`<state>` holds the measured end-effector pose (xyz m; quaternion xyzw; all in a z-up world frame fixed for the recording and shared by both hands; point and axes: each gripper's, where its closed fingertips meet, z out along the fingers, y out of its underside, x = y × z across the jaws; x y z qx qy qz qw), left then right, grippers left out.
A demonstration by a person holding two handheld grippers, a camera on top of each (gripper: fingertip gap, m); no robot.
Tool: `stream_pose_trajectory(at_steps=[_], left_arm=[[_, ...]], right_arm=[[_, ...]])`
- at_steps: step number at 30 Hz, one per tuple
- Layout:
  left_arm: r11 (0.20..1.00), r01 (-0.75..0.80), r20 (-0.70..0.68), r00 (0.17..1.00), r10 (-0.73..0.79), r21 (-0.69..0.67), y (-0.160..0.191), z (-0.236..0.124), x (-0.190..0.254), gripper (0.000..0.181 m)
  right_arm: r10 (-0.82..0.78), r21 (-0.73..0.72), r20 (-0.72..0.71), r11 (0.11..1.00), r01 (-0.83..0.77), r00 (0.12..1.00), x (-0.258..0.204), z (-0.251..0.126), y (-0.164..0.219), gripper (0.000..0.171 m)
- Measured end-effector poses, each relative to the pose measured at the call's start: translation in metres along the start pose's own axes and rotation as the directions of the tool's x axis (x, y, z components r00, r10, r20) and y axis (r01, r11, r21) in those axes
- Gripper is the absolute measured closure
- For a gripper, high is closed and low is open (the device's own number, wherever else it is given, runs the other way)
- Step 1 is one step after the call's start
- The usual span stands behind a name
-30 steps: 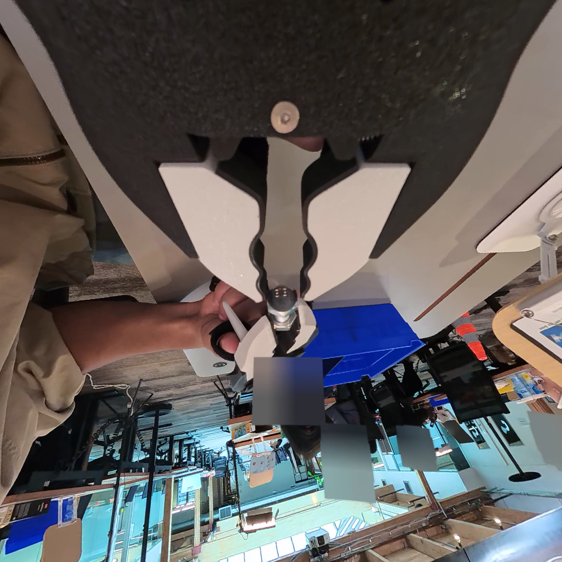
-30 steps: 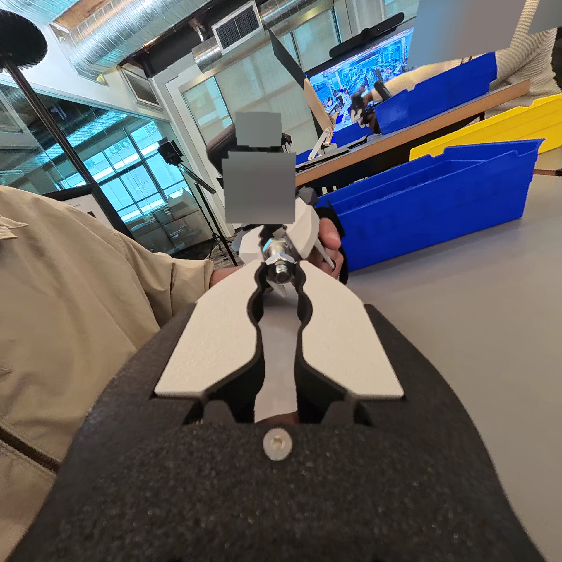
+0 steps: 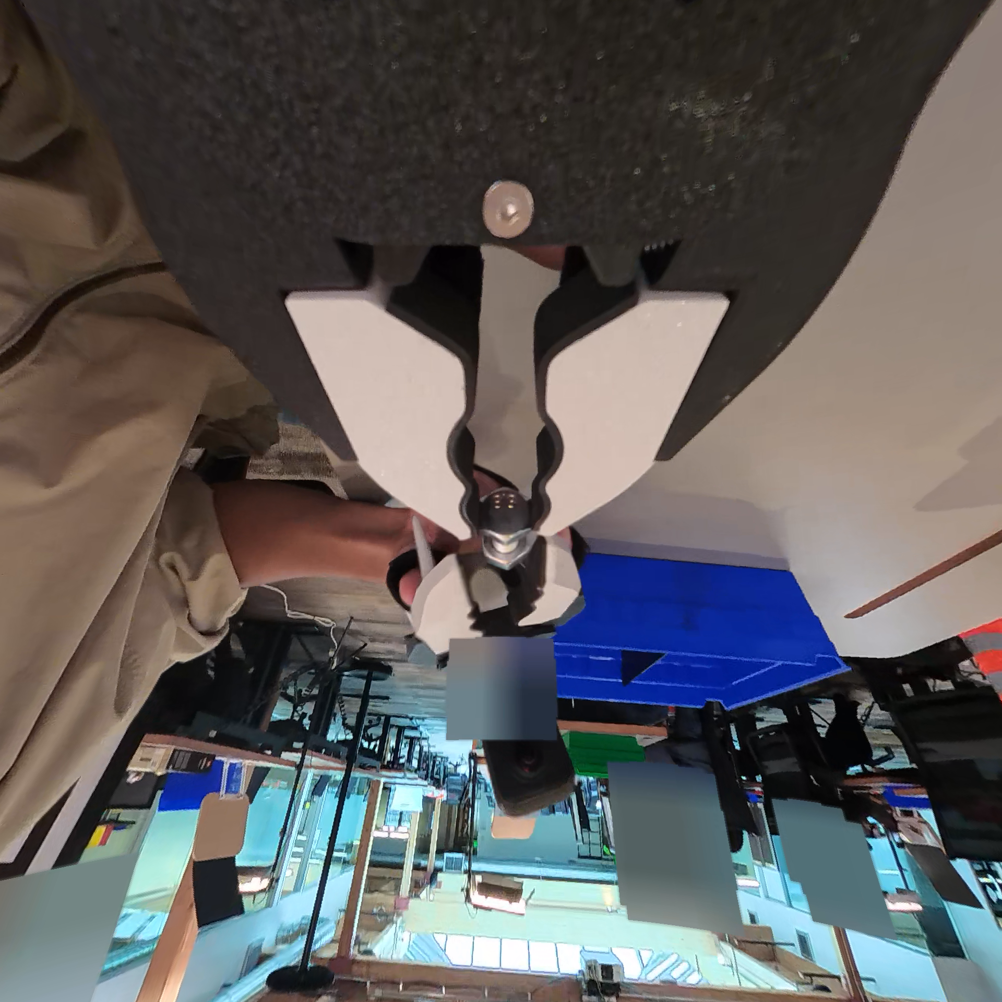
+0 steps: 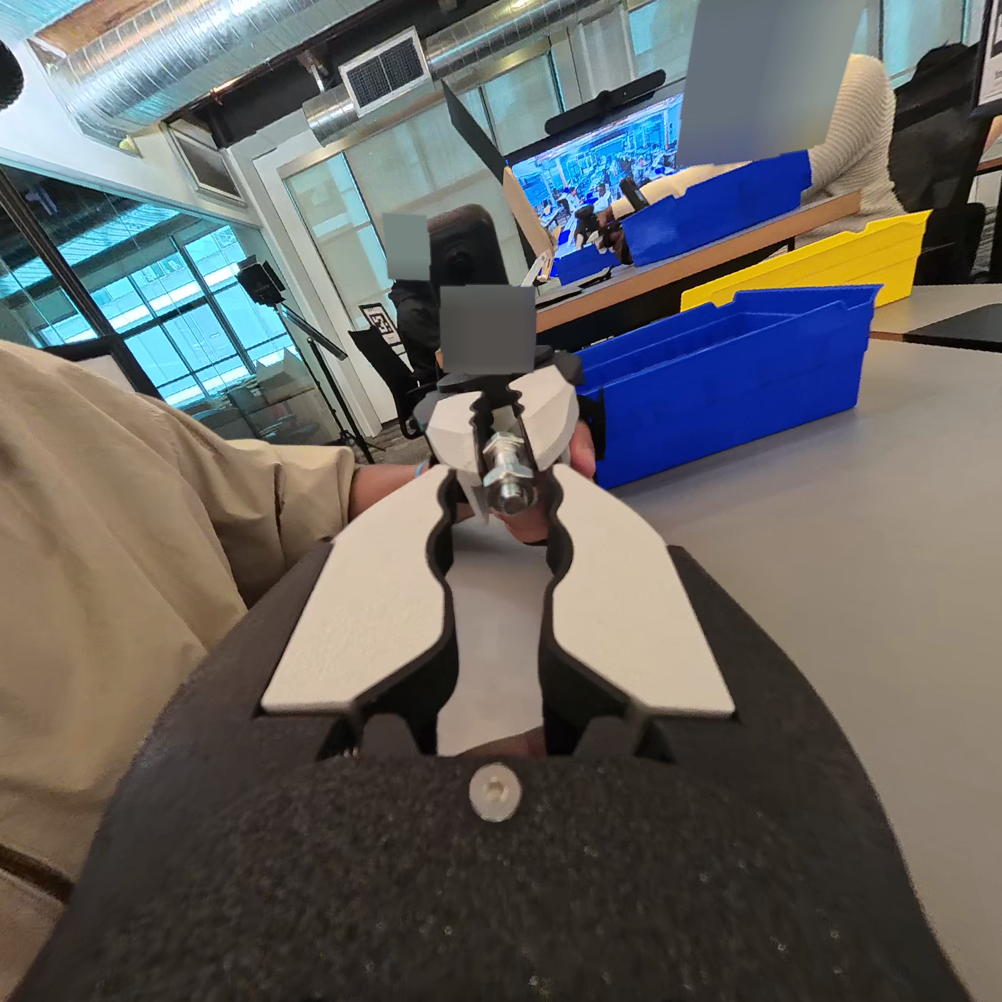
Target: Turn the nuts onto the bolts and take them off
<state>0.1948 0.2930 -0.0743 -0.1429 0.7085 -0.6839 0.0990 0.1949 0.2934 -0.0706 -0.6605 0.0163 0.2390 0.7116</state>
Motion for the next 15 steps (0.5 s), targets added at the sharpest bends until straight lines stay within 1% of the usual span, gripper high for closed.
stream_pose_trajectory(at_steps=[2,4,9,11,13,14,15], left_arm=[[1.000,0.008,-0.011,1.000,-0.008,-0.016,0.000,0.001,-0.004,0.164],[0.999,0.041,-0.022,0.999,-0.041,-0.002,0.000,0.002,-0.008,0.164],[0.998,0.050,0.003,0.999,-0.050,0.027,0.012,-0.001,-0.018,0.164],[1.000,0.017,-0.001,1.000,-0.017,0.014,0.012,-0.003,-0.014,0.164],[0.998,0.038,-0.003,0.999,-0.038,0.044,0.008,-0.005,-0.013,0.164],[0.997,0.056,-0.020,0.998,-0.055,0.047,0.007,-0.006,-0.011,0.164],[0.998,0.046,-0.005,0.999,-0.045,0.050,0.006,-0.006,-0.012,0.164]], right_arm=[[-0.005,0.006,-0.005,1.000,0.005,1.000,0.001,-0.005,-0.004,0.135],[-0.038,-0.009,-0.040,0.999,0.038,0.998,0.006,-0.010,-0.004,0.129],[-0.159,-0.116,-0.114,0.982,0.146,0.981,0.014,-0.010,0.009,0.122],[-0.148,-0.129,-0.107,0.983,0.134,0.983,0.015,-0.004,0.015,0.121],[-0.122,-0.137,-0.085,0.984,0.109,0.989,0.013,0.001,0.021,0.120],[-0.126,-0.142,-0.077,0.983,0.114,0.989,0.011,0.004,0.022,0.120],[-0.134,-0.139,-0.069,0.983,0.123,0.989,0.008,0.006,0.022,0.121]])
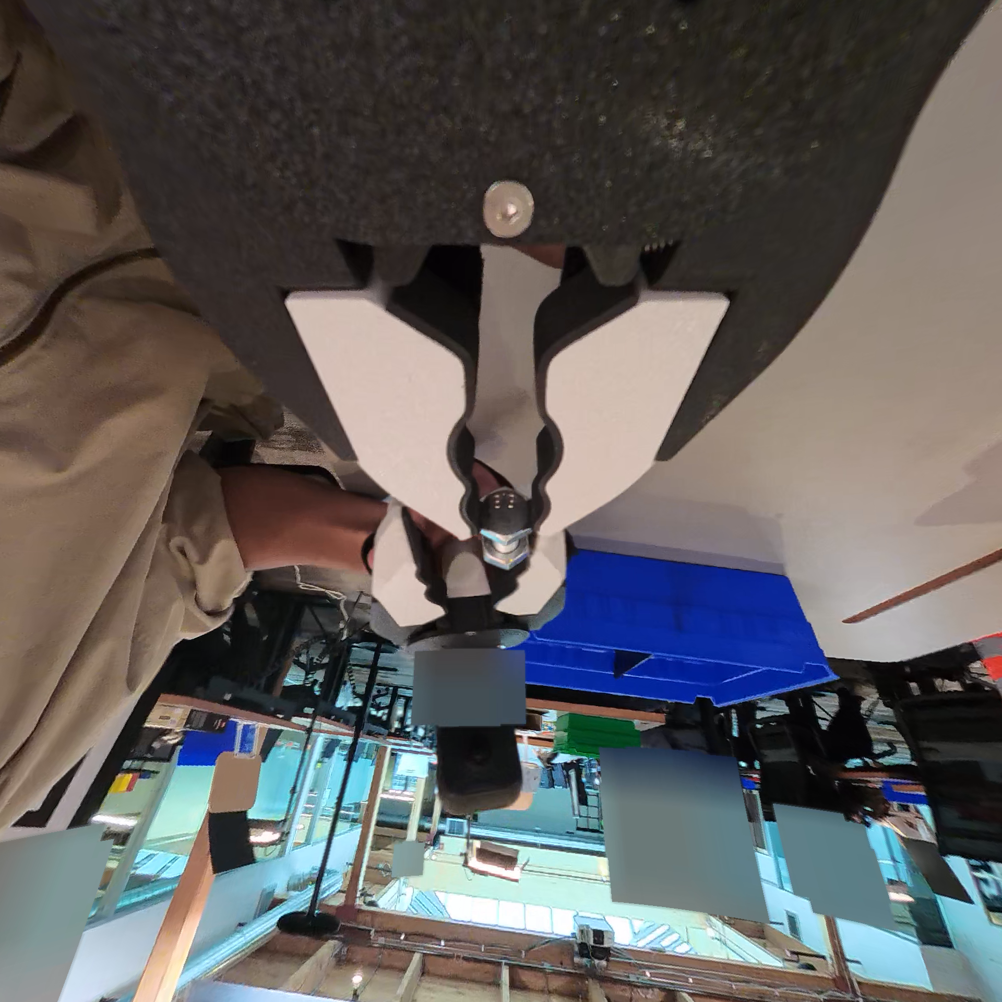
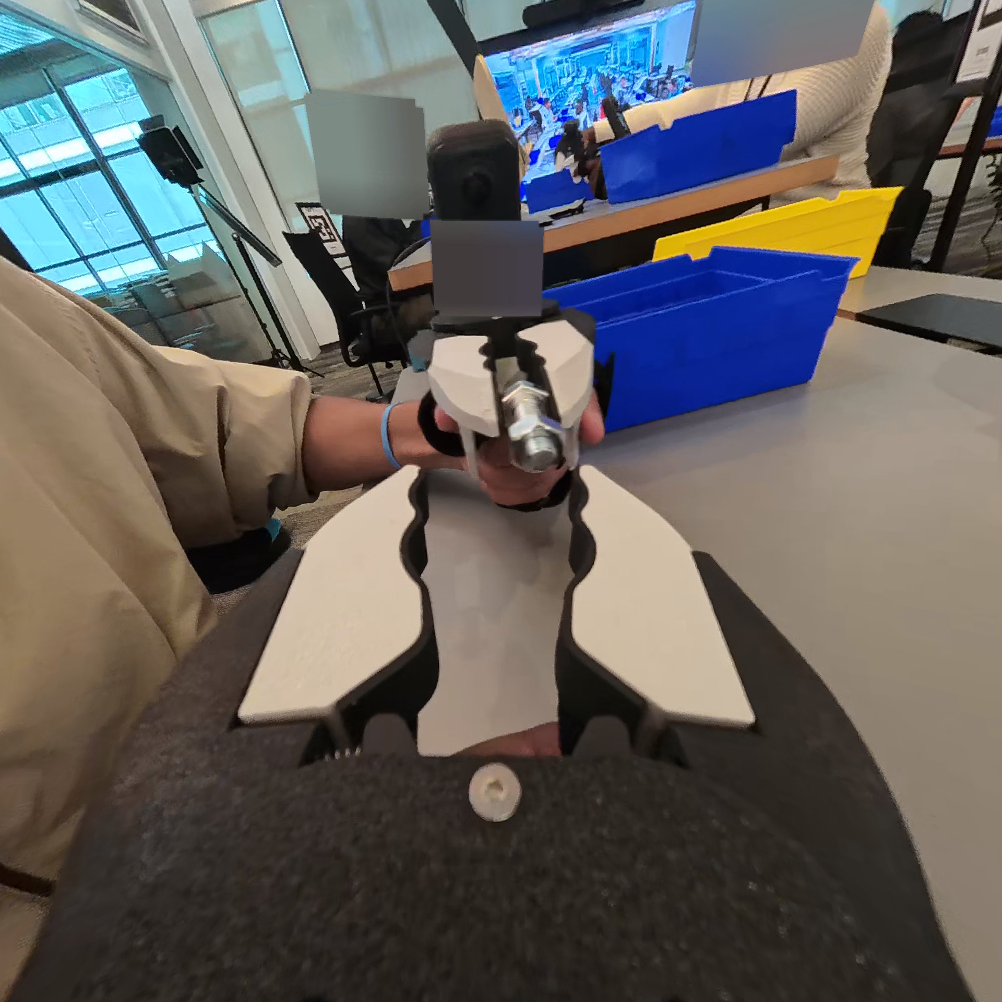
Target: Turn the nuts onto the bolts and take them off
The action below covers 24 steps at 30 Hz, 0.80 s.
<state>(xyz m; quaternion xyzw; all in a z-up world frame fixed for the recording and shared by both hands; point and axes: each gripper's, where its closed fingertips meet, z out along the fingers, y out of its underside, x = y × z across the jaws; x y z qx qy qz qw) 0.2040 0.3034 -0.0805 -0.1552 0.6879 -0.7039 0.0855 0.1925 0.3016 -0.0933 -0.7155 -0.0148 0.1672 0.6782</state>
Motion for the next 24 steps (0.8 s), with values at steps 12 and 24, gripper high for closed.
stream_pose_trajectory(at_steps=[12,24], left_arm=[[0.999,-0.007,-0.016,1.000,0.006,-0.037,0.007,0.002,0.004,0.164],[0.997,-0.021,-0.018,1.000,0.019,-0.072,0.014,0.004,0.006,0.164]], right_arm=[[-0.023,0.048,-0.009,0.999,0.024,1.000,0.000,-0.007,-0.008,0.122],[-0.024,0.129,0.074,0.992,0.015,0.997,-0.016,-0.007,-0.021,0.124]])
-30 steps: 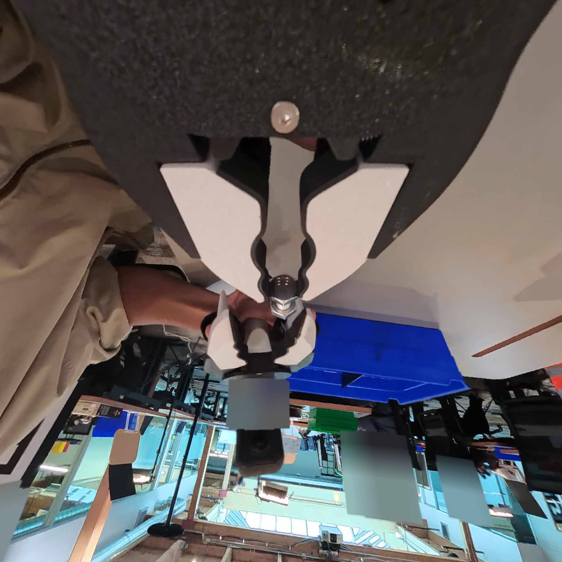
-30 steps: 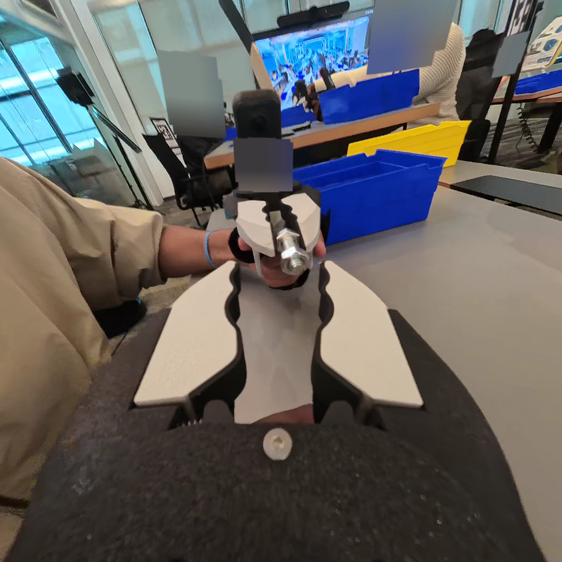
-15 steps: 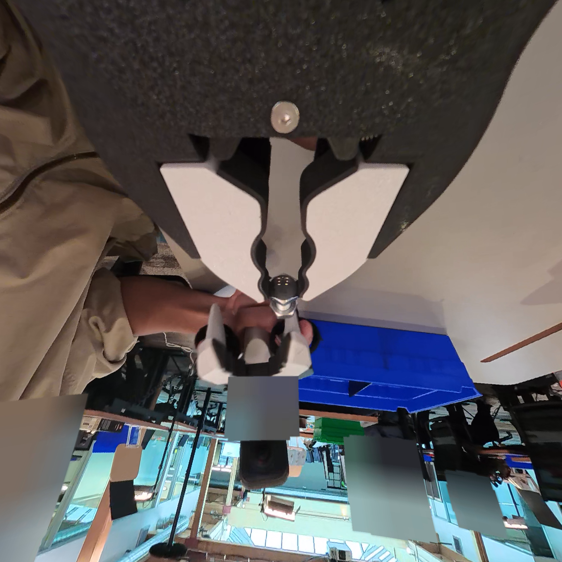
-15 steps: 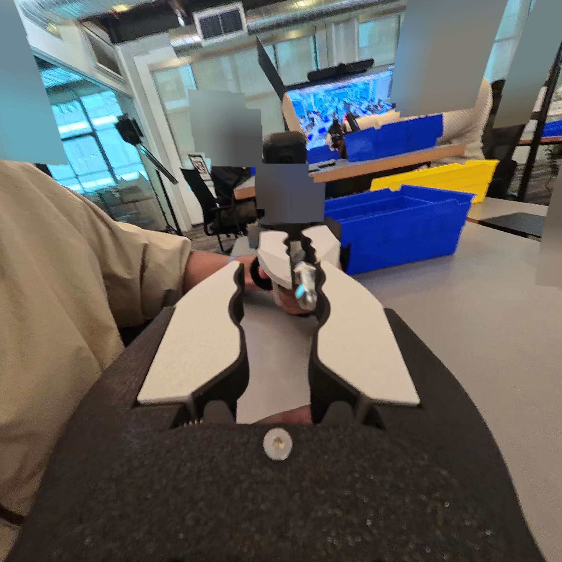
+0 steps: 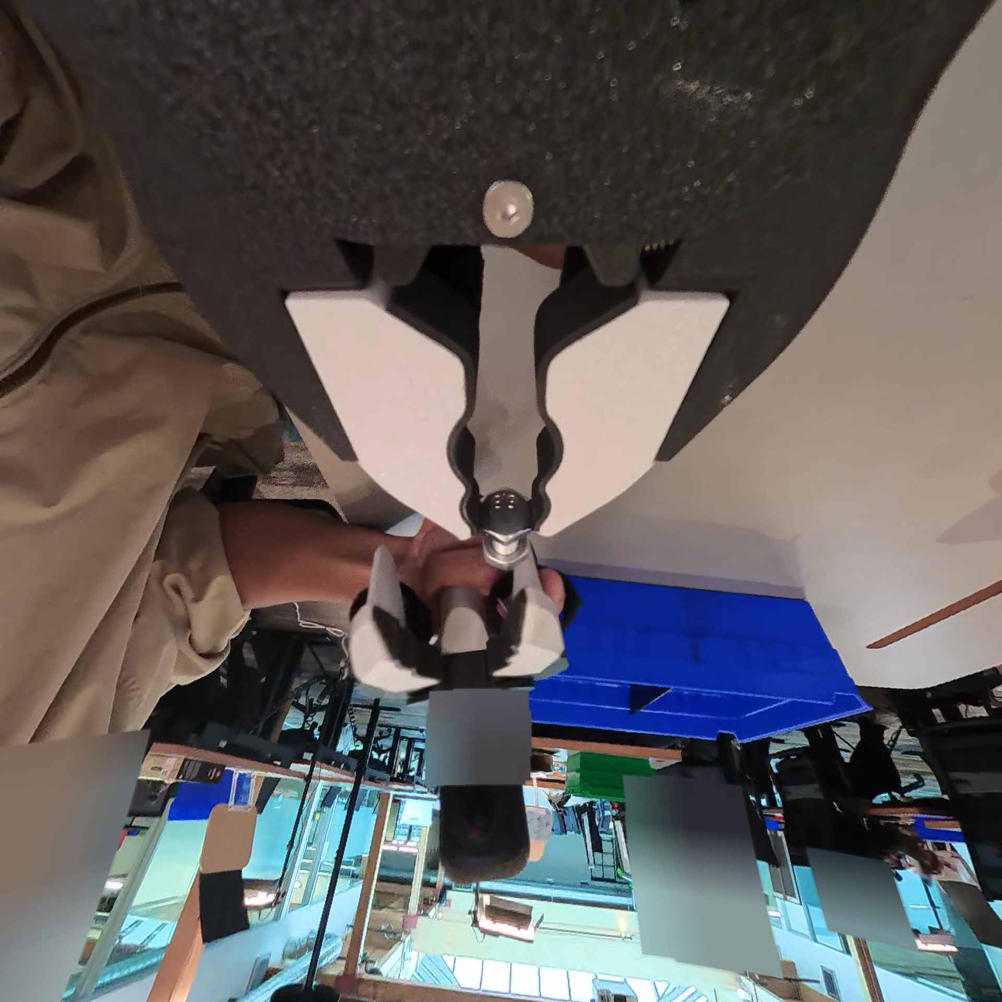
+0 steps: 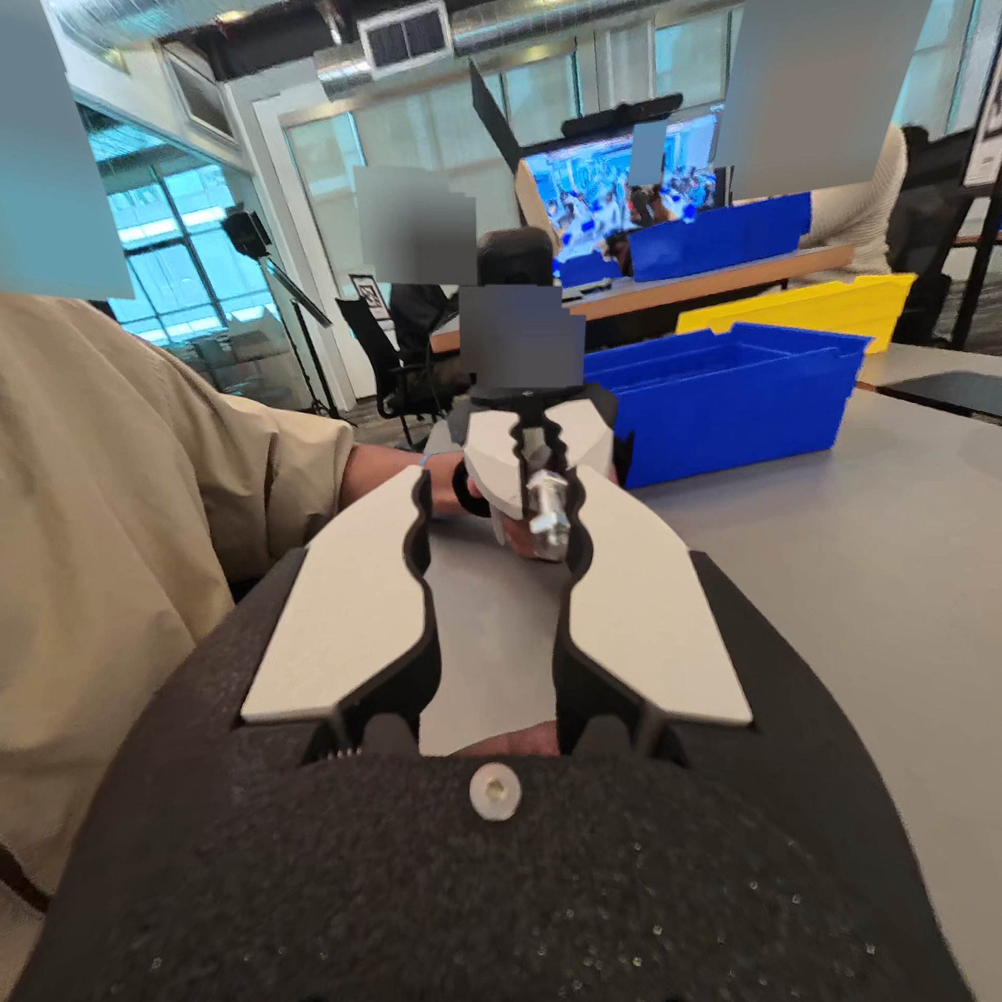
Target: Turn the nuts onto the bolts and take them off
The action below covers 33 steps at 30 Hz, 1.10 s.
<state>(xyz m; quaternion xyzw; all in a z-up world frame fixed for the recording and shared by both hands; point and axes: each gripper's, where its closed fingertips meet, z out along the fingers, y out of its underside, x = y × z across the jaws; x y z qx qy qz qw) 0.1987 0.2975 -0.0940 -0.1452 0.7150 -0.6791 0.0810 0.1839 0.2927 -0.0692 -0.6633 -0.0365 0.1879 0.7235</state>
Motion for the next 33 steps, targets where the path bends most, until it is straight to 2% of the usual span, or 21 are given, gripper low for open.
stream_pose_trajectory(at_steps=[4,8,13,16,21,24,29,33], left_arm=[[1.000,-0.009,0.011,1.000,0.009,0.022,-0.005,-0.001,-0.001,0.164],[0.999,-0.017,0.012,1.000,0.017,0.034,-0.008,-0.003,0.000,0.164],[1.000,-0.012,0.002,1.000,0.012,0.012,-0.003,-0.001,0.001,0.164],[0.999,-0.029,0.027,0.999,0.029,-0.022,0.003,0.001,-0.003,0.164],[1.000,-0.011,0.011,1.000,0.010,0.023,-0.007,-0.004,-0.001,0.164],[0.999,0.001,0.003,1.000,-0.001,0.046,-0.011,-0.006,0.000,0.164],[1.000,-0.006,0.001,1.000,0.006,0.020,-0.006,-0.004,0.000,0.164],[1.000,-0.023,0.016,1.000,0.023,-0.019,0.001,-0.001,0.000,0.164]], right_arm=[[0.014,-0.110,-0.078,0.994,-0.023,0.997,0.016,0.001,0.020,0.122],[0.058,-0.173,-0.049,0.983,-0.066,0.997,0.012,0.007,0.033,0.121],[0.025,-0.096,-0.022,0.995,-0.027,0.999,0.005,0.006,0.018,0.116],[0.018,-0.026,0.003,0.999,-0.018,1.000,0.001,0.001,0.005,0.125],[0.036,-0.128,-0.070,0.991,-0.045,0.997,0.016,0.001,0.023,0.123],[0.056,-0.179,-0.062,0.982,-0.066,0.996,0.015,0.007,0.034,0.121],[0.023,-0.094,-0.032,0.995,-0.026,0.999,0.007,0.007,0.018,0.119],[0.035,-0.061,-0.034,0.997,-0.037,0.999,0.009,0.001,0.011,0.124]])
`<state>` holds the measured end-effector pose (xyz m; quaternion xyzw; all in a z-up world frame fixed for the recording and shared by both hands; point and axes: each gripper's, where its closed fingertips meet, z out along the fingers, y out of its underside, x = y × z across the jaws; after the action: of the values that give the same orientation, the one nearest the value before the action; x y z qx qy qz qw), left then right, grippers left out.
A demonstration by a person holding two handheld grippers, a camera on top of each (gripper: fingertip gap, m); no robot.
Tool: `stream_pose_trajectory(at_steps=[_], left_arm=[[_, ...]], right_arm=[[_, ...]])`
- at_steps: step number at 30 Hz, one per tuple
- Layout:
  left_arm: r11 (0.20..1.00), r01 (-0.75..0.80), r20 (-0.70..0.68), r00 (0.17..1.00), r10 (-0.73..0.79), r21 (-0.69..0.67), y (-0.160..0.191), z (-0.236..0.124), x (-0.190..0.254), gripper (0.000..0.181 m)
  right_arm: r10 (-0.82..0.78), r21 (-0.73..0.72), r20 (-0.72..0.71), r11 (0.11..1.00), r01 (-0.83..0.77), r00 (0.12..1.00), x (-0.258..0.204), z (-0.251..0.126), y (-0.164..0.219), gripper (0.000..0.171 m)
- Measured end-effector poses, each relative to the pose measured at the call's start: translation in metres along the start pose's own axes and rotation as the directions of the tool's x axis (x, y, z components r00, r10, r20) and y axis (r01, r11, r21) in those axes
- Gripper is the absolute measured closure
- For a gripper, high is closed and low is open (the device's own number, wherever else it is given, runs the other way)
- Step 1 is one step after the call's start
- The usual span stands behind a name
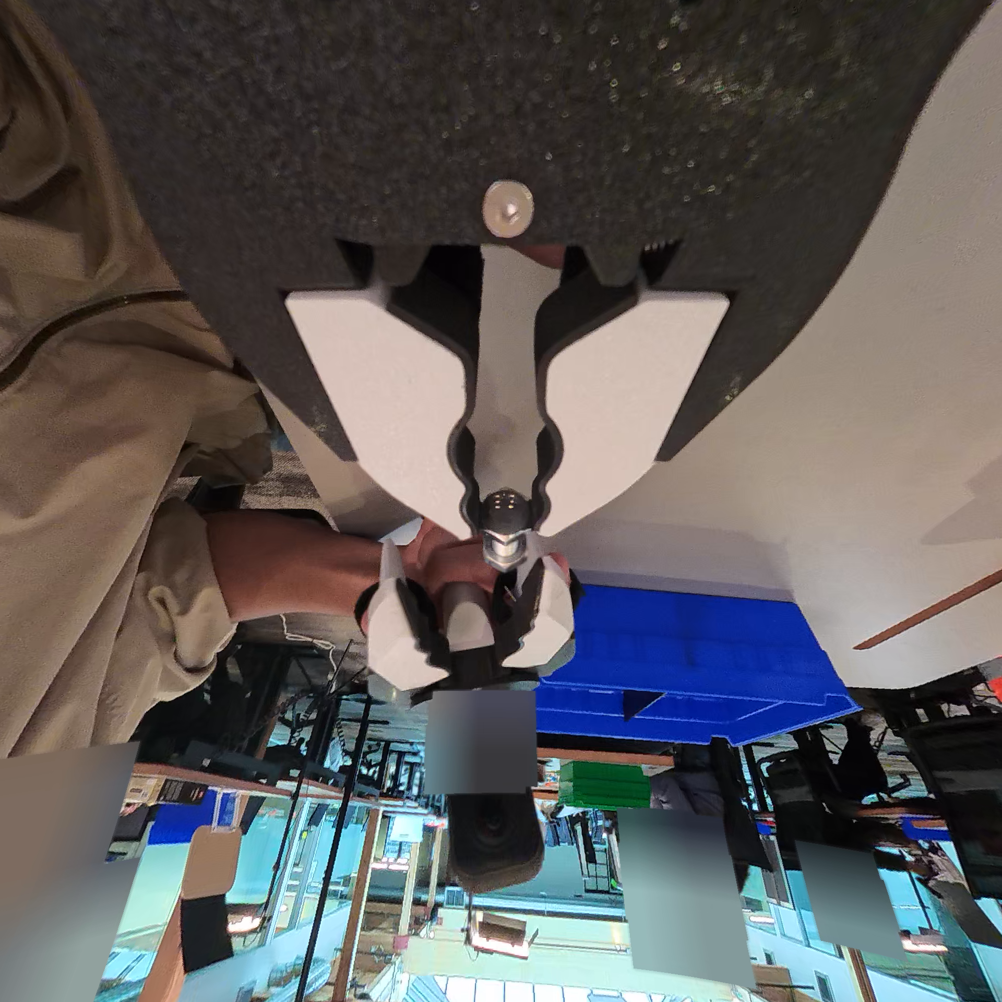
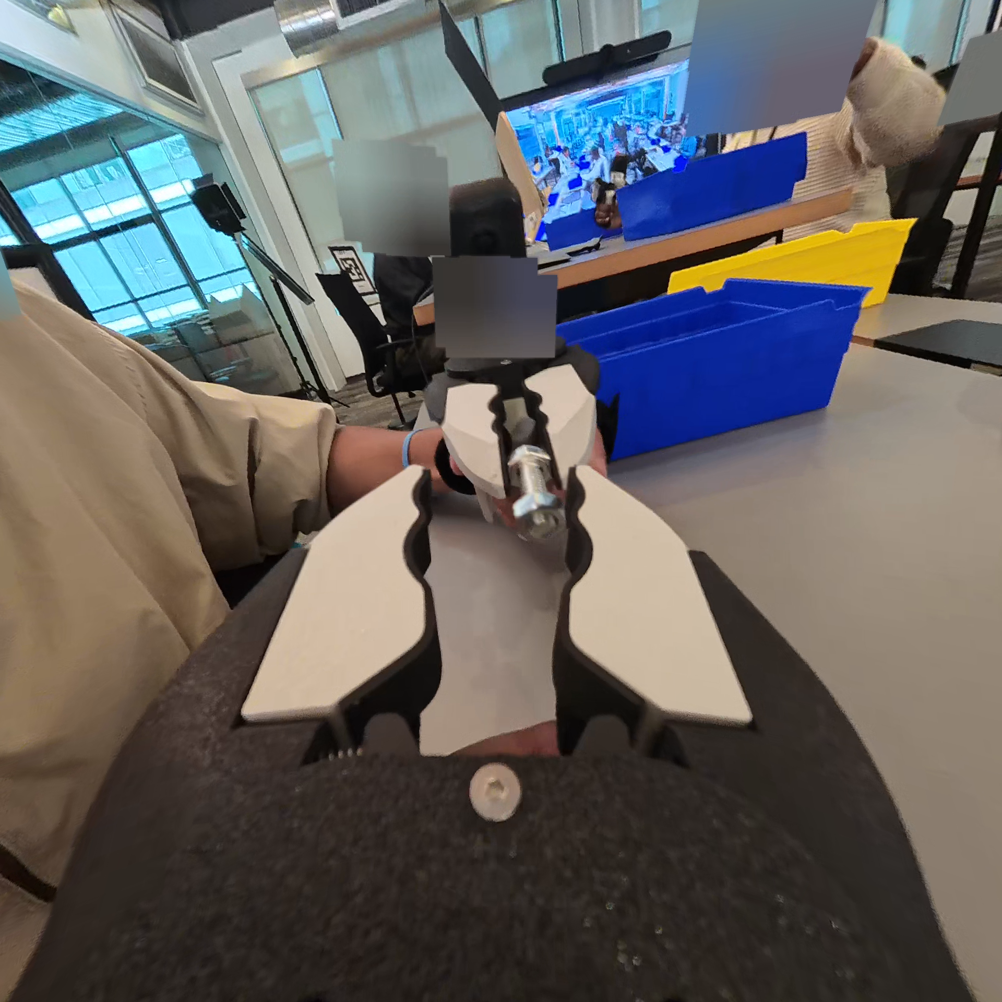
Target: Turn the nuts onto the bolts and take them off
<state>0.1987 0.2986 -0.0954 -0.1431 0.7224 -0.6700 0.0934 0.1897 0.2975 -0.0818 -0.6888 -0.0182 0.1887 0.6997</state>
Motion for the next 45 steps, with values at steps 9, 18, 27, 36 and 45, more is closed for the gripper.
stream_pose_trajectory(at_steps=[9,18,27,36,45], left_arm=[[0.999,0.022,-0.007,1.000,-0.022,0.036,-0.007,-0.005,-0.001,0.164],[0.998,0.022,-0.010,1.000,-0.022,0.055,-0.011,-0.006,0.000,0.164],[1.000,0.012,-0.007,1.000,-0.012,0.019,-0.004,-0.003,0.000,0.164],[0.999,0.024,-0.006,1.000,-0.024,0.047,-0.009,-0.007,-0.002,0.164],[0.999,0.024,-0.017,1.000,-0.023,0.041,-0.008,-0.005,0.001,0.164]], right_arm=[[-0.003,-0.056,-0.003,0.998,0.003,1.000,0.000,0.005,0.010,0.121],[0.044,-0.081,-0.037,0.996,-0.047,0.998,0.012,-0.001,0.014,0.122],[-0.021,0.031,0.010,0.999,0.021,1.000,-0.003,-0.002,-0.005,0.123],[0.047,-0.144,0.004,0.988,-0.046,0.999,0.002,0.008,0.026,0.121],[-0.005,-0.047,-0.073,0.999,0.002,0.997,0.014,-0.004,0.008,0.126]])
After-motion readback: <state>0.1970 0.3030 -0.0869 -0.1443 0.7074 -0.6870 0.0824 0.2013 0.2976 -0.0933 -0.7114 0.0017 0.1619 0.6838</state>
